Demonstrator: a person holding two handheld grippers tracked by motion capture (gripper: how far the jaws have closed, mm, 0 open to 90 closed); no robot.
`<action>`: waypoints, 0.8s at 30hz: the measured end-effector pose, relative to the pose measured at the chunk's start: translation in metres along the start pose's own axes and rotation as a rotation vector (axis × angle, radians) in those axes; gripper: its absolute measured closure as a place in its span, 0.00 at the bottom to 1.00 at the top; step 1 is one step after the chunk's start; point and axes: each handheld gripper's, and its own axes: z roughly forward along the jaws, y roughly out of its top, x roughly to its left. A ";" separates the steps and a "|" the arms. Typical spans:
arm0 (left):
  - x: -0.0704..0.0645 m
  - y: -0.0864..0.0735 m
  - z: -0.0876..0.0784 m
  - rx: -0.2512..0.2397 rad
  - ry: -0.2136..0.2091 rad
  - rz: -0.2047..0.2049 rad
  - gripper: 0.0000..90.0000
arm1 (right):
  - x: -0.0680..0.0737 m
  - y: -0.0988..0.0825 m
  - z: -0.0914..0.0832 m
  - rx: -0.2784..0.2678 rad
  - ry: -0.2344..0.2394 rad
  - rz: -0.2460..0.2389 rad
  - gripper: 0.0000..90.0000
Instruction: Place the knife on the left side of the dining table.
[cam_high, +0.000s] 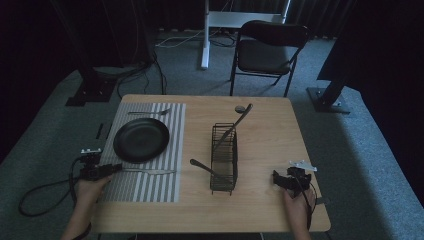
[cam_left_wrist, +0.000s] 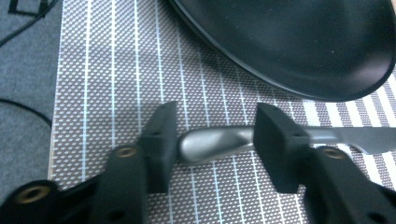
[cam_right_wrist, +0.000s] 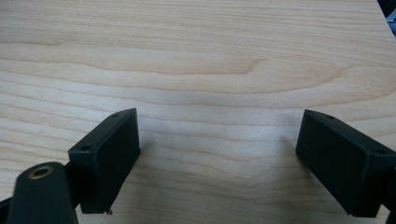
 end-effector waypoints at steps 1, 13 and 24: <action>0.000 0.000 -0.001 -0.002 0.004 0.003 0.54 | 0.000 0.000 0.000 0.000 0.000 0.000 0.14; -0.021 -0.020 -0.019 -0.027 0.057 0.099 0.43 | 0.000 0.000 0.000 0.000 0.000 0.001 0.14; -0.042 -0.043 -0.021 -0.056 0.045 0.156 0.21 | 0.000 0.000 0.000 0.001 0.000 0.002 0.14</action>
